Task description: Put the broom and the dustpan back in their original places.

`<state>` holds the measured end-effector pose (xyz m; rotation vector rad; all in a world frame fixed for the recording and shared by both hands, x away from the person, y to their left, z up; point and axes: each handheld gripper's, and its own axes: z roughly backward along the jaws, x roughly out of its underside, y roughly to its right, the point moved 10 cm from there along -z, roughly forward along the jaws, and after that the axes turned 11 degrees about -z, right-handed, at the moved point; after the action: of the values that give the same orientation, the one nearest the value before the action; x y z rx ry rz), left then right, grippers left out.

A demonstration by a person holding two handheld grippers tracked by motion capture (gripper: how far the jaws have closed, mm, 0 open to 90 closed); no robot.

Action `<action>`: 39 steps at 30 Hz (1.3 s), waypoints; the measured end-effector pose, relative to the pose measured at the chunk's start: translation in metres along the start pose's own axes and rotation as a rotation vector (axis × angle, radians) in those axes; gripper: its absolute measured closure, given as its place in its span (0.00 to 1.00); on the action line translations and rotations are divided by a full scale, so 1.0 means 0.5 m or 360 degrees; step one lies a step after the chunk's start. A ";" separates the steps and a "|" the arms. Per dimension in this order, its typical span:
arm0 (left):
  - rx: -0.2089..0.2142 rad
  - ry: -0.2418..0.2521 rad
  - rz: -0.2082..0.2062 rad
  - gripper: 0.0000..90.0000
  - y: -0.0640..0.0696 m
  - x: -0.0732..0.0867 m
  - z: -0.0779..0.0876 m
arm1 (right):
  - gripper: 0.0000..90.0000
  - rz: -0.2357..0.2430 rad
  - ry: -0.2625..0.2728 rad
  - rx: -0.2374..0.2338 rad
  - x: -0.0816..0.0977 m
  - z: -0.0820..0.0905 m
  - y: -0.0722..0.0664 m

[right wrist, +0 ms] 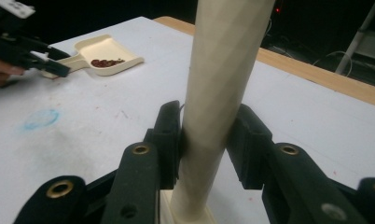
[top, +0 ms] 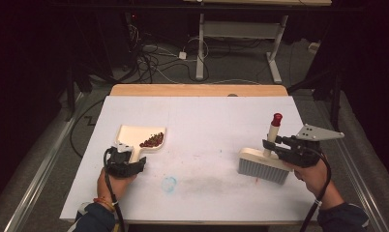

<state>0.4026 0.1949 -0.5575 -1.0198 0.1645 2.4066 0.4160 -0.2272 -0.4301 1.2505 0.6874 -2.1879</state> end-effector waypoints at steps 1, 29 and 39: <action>0.0013 0.0056 -0.0028 0.36 0.001 -0.003 0.012 | 0.73 -0.0020 -0.0002 0.0009 -0.003 -0.008 0.006; 0.0127 0.0371 -0.0572 0.22 0.120 -0.024 0.107 | 0.63 -0.0151 -0.0346 0.0449 0.024 -0.192 0.150; 0.0153 0.0355 -0.0574 0.23 0.126 -0.020 0.101 | 0.56 -0.0095 -0.0328 0.0526 0.023 -0.210 0.159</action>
<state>0.3448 0.1519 -0.5202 -1.1616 0.1576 1.9430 0.5276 -0.2194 -0.5002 1.1452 0.2913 -2.5097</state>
